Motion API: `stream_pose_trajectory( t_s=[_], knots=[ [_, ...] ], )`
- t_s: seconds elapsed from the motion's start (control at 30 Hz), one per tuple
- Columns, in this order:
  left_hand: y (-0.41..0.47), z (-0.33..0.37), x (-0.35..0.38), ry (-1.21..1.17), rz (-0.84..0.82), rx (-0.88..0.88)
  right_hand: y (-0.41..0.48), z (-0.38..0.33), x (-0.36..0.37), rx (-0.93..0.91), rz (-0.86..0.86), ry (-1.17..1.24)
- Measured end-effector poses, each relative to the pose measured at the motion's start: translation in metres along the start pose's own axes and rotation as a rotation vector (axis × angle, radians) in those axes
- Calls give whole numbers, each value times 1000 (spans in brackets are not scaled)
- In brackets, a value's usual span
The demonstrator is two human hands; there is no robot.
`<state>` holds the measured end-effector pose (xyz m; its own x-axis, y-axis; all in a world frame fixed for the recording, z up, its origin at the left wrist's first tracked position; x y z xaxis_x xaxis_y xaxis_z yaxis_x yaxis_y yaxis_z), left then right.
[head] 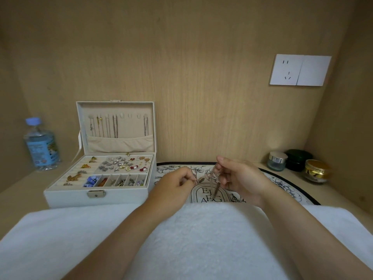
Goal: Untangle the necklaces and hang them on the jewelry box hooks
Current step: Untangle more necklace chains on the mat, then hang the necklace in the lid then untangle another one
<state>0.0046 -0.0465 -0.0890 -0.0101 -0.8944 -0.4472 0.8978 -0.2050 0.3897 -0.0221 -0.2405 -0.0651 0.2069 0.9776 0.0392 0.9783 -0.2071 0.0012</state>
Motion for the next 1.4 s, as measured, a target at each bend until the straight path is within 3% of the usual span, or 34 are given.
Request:
stream_pose_trajectory(
  t_s=[0.1,0.37,0.47,0.53,0.6,0.67,0.77,0.87,0.93,1.03,1.13,1.2,1.3,1.4],
  knots=[
    [-1,-1,-2,-22,10,-37,2,2,-1,-14,34,-24],
    [1,9,5,-383,-56,-253,0,2,15,37,-192,473],
    [4,1,2,-322,-5,-270,-1,-4,7,101,-220,528],
    [6,-2,-2,-202,43,-214,-3,-6,0,82,-238,363],
    [6,1,-8,-73,106,-122,-1,-5,-7,-3,-180,122],
    [4,4,-13,40,154,-31,3,-5,-12,-81,-11,-14],
    [1,7,-13,202,155,42,11,-4,-20,-90,282,-55],
    [1,9,-5,288,179,57,14,2,-21,-58,454,-48],
    [0,9,3,286,190,17,14,5,-19,-28,478,61],
    [3,0,9,255,171,-126,11,0,-10,31,351,412],
    [3,-4,8,296,152,-117,8,-5,-4,69,276,576],
    [2,-2,9,350,168,-52,6,-7,-3,36,234,457],
    [5,-3,12,551,183,65,-1,-9,-3,-11,152,7],
    [11,-15,8,702,109,53,-8,-12,-6,-21,108,-318]
  ],
)
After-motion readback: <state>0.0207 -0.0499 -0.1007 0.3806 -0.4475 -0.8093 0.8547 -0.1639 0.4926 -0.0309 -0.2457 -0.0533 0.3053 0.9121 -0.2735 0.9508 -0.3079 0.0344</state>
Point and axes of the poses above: each hand's wrist, its own y-axis towards the middle knuckle, its own x-axis out of the palm, z = x × y, the point moved 3 cm from there along y, towards the middle knuckle, and after that the axes turned 11 degrees about z, right-handed, at the moved point
